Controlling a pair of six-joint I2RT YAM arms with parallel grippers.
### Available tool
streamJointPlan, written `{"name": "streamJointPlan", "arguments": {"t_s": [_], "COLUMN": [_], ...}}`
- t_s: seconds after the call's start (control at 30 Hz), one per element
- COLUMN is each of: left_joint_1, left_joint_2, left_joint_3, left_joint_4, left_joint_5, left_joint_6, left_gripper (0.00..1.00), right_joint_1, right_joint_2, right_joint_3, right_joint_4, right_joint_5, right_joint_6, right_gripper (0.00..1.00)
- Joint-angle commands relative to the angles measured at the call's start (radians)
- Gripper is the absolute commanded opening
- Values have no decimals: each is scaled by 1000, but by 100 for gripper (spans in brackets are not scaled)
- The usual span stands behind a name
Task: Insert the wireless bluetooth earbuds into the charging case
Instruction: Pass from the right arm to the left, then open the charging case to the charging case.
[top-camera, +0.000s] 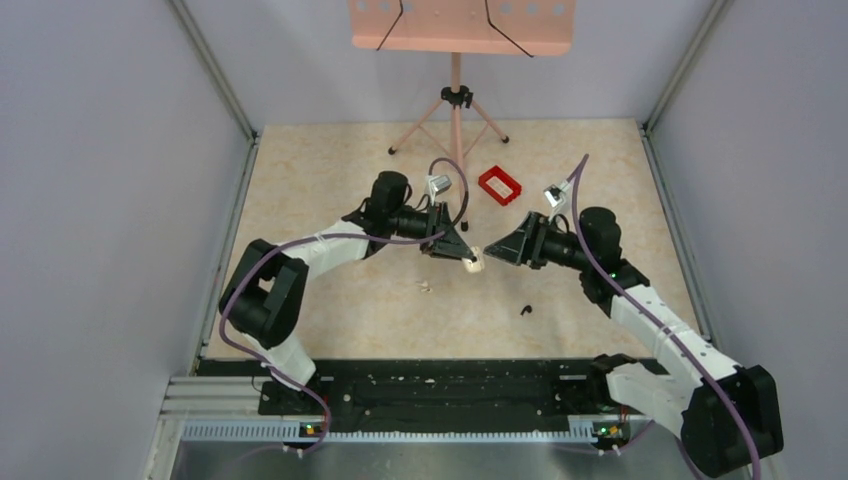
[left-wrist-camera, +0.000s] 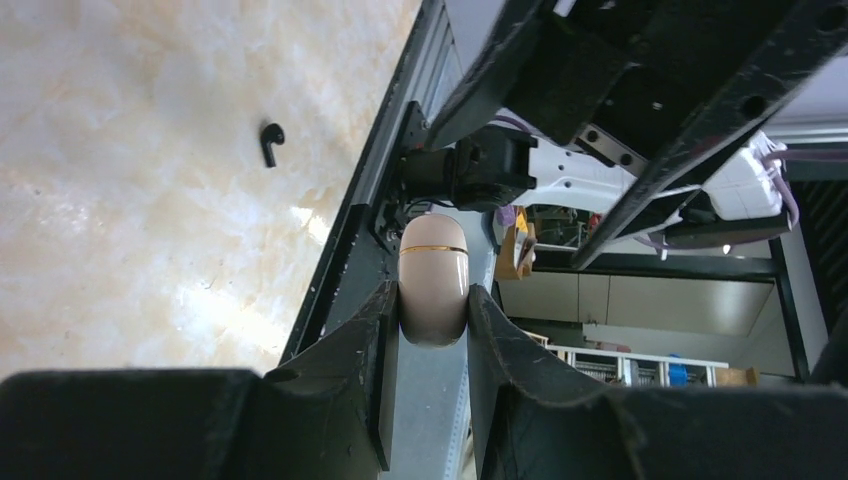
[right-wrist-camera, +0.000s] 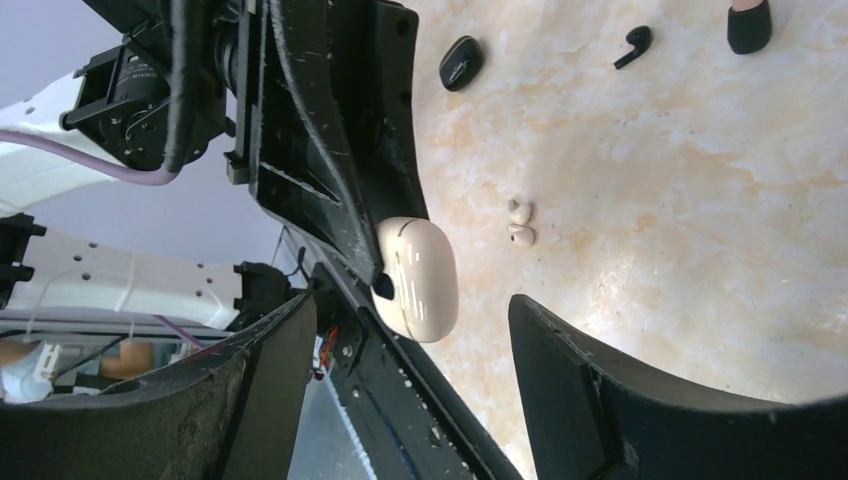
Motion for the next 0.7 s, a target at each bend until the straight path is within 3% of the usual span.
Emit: {"name": "streamJointPlan", "arguments": {"t_s": [0.0,0.47,0.57,0.67], "left_joint_1": [-1,0,-1,-1], "left_joint_2": [-59,-86,-92,-98], "left_joint_3": [16,18,14,0], "left_joint_4": [146,255,261,277], "left_joint_5": [54,88,104,126], "left_joint_6": [-58,-142,-138,-139], "left_gripper": [0,0,0,0], "right_joint_1": [-1,6,-38,-149], "right_joint_2": [15,59,60,80], "right_joint_3": [-5,-18,-29,-67], "right_joint_4": [70,35,29,61], "right_joint_5": [-48,-30,-40,-156], "right_joint_6": [16,-20,-23,2], "right_gripper": [69,68,67,67]}}
